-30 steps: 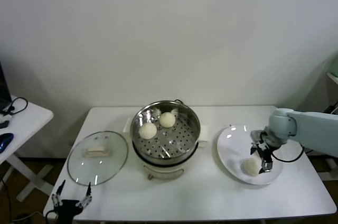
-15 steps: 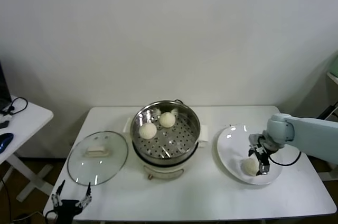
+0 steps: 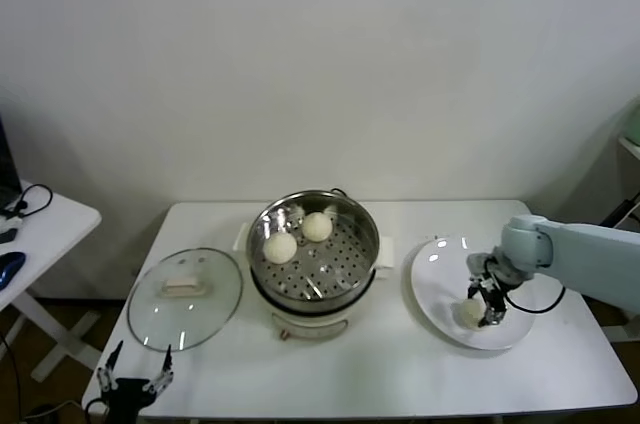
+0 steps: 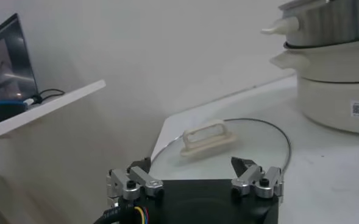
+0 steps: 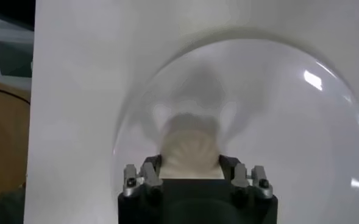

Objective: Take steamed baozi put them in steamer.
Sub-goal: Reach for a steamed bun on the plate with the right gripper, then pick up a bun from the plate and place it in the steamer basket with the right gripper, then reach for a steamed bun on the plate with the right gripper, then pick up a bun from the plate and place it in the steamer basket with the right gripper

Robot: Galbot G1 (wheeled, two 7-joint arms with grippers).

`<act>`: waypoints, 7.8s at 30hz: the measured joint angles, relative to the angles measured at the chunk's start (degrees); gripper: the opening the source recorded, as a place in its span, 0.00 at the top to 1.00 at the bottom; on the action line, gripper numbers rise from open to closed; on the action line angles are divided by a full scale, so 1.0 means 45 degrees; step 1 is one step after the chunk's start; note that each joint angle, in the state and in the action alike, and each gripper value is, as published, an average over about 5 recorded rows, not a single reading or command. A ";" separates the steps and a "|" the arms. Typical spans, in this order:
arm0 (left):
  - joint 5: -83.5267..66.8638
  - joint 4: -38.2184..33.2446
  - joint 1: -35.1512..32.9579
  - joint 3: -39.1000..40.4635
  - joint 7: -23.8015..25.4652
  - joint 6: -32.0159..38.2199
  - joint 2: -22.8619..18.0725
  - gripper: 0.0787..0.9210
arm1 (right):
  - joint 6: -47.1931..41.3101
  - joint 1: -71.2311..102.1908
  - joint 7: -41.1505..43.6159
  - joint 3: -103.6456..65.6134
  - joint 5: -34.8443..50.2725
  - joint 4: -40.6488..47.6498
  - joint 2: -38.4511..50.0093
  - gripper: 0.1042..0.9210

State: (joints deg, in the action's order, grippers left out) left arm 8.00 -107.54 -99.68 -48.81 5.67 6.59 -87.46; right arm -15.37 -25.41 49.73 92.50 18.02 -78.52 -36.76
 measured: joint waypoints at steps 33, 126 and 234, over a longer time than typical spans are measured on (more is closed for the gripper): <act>0.0106 -0.0163 -0.0182 -0.0029 -0.0027 0.0042 -0.0012 0.12 | 0.4762 -0.8568 0.2395 0.0648 0.1788 -0.2593 -0.4467 0.41; 0.0116 0.0147 -0.0252 -0.0485 -0.0050 0.0501 -0.0050 0.12 | 0.3577 -0.2882 0.2273 0.0919 -0.0165 0.2192 -0.0454 0.12; 0.0236 0.0263 -0.0166 -0.0349 -0.0168 0.0758 0.0020 0.12 | -0.1828 -0.4998 -0.1594 0.0708 0.4998 -0.1365 -0.6389 0.32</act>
State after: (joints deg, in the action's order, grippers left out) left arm 9.06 -106.36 -100.42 -50.39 4.91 10.00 -87.37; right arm -23.60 -47.90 42.56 95.69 40.51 -84.67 -65.51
